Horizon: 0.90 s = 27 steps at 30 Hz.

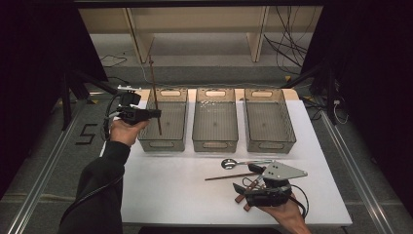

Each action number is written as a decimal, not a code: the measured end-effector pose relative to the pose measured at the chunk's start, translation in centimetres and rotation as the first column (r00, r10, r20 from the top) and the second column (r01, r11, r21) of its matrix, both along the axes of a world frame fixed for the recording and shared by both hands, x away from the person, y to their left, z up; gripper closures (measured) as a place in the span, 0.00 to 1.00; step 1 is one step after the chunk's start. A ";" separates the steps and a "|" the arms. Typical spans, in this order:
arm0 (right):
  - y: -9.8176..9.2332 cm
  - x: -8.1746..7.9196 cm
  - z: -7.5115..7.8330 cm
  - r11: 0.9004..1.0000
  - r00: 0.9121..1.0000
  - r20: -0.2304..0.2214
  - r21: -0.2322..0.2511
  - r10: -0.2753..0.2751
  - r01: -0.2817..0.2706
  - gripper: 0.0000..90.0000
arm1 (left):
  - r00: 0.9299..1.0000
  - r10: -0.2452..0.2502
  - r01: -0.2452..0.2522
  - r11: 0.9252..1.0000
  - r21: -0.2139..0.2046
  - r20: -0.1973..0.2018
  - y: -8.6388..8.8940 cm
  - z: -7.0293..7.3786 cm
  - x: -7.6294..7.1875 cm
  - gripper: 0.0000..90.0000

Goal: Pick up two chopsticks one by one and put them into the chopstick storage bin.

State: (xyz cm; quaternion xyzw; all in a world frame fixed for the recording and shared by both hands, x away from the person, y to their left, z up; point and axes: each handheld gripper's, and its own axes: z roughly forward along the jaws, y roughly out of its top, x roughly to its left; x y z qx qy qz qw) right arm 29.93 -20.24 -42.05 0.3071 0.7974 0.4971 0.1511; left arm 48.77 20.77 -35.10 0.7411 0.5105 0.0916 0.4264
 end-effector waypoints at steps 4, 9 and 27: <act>0.0 0.0 -0.1 1.000 1.000 -0.001 0.004 0.000 0.000 0.23 | 1.000 0.014 -0.014 1.000 0.004 -0.021 -0.4 -0.6 1.1 0.94; -0.1 0.0 -0.1 1.000 1.000 0.001 0.006 0.002 -0.002 0.21 | 0.999 0.034 -0.032 0.998 0.059 -0.043 -0.8 -1.4 2.3 0.94; 0.0 -0.3 0.0 1.000 1.000 0.016 0.024 -0.003 0.003 0.18 | 0.995 0.050 -0.026 0.968 0.248 -0.090 -0.7 -4.2 3.6 0.94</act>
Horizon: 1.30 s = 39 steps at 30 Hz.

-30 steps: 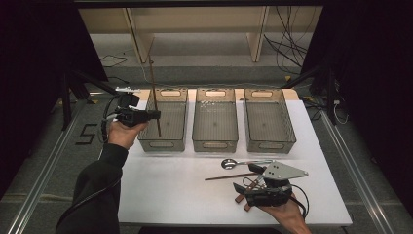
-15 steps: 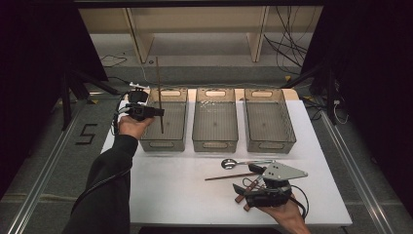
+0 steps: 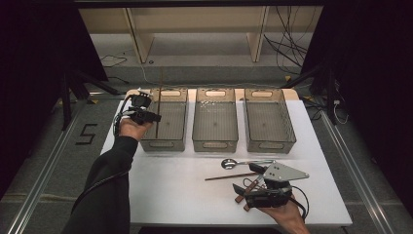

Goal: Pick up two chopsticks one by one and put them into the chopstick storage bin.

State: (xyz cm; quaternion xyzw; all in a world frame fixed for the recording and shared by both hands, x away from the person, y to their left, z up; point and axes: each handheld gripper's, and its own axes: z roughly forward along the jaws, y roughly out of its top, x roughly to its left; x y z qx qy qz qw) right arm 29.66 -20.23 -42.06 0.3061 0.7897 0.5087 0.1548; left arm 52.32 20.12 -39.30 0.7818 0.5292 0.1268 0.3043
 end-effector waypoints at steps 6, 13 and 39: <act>0.0 0.0 0.0 1.000 1.000 -0.004 -0.003 0.001 -0.001 0.18 | 1.000 0.002 -0.002 1.000 0.025 -0.012 0.3 -0.6 0.0 0.94; 0.1 0.0 0.0 1.000 1.000 -0.005 -0.003 0.004 -0.004 0.18 | 1.000 0.001 0.000 0.999 0.034 -0.026 0.6 -1.0 0.0 0.93; 0.2 0.0 -0.1 1.000 1.000 -0.001 -0.008 0.014 -0.014 0.18 | 0.995 -0.013 0.023 0.995 0.094 -0.103 1.4 -2.3 -0.3 0.93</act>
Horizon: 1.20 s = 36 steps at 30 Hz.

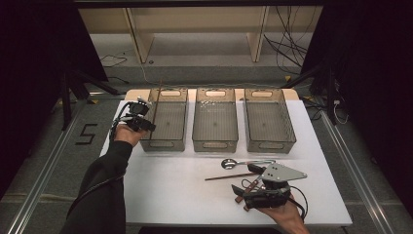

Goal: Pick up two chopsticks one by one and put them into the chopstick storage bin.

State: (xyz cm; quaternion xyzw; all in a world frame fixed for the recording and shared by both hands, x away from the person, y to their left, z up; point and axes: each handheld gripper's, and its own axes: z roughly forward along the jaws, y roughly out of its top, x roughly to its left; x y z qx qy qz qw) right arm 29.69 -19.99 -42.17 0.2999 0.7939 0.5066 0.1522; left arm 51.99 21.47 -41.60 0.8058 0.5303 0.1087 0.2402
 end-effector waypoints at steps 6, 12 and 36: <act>0.0 0.0 0.0 1.000 1.000 -0.001 -0.001 0.000 0.000 0.18 | 1.000 0.016 -0.016 1.000 -0.008 -0.006 0.2 -0.1 0.0 0.89; 0.0 0.0 0.0 1.000 1.000 -0.001 0.000 0.000 0.000 0.18 | 0.999 0.049 -0.047 0.996 -0.075 0.022 0.2 0.5 -0.2 0.46; -1.3 4.7 2.1 0.938 0.993 -0.069 -0.329 0.095 -0.112 0.26 | 0.930 -0.061 0.183 0.933 -0.311 0.362 -0.7 5.4 -11.2 0.17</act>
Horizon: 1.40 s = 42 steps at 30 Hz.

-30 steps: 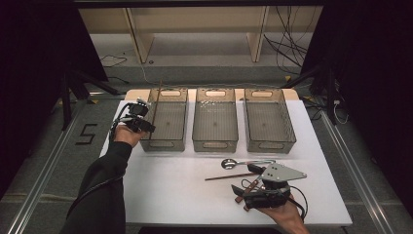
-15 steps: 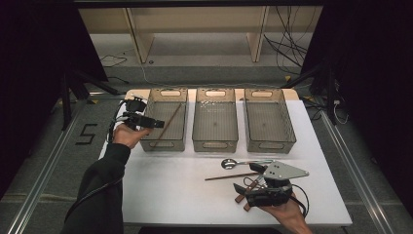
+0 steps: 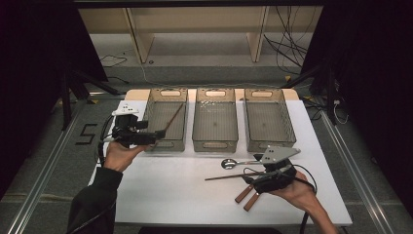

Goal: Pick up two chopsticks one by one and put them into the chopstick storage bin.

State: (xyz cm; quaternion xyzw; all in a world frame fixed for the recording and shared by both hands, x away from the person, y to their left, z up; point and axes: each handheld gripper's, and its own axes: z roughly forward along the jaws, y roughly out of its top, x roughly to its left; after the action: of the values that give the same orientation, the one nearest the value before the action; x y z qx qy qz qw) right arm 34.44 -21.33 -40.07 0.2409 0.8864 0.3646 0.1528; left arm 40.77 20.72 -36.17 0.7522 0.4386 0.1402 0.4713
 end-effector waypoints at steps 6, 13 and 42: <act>0.7 2.4 -1.0 0.989 0.994 -0.086 -0.119 0.073 -0.083 0.31 | 0.999 -0.037 0.038 0.999 -0.009 0.026 -0.8 -0.8 -2.5 0.16; 1.3 4.0 -2.7 0.967 0.983 -0.155 -0.218 0.101 -0.134 0.36 | 0.998 -0.043 0.045 0.998 -0.035 0.056 -1.0 -2.4 -4.6 0.15; 2.5 6.2 -5.0 0.891 0.958 -0.247 -0.389 0.146 -0.236 0.64 | 0.987 -0.112 0.116 0.993 -0.030 0.112 -2.9 -5.7 -7.8 0.15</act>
State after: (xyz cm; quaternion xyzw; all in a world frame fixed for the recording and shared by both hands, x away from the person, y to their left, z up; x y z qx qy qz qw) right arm 40.64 -18.83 -45.08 0.1517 0.9739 0.1540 0.0688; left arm 32.95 17.87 -41.84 0.7584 0.3709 0.1462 0.5156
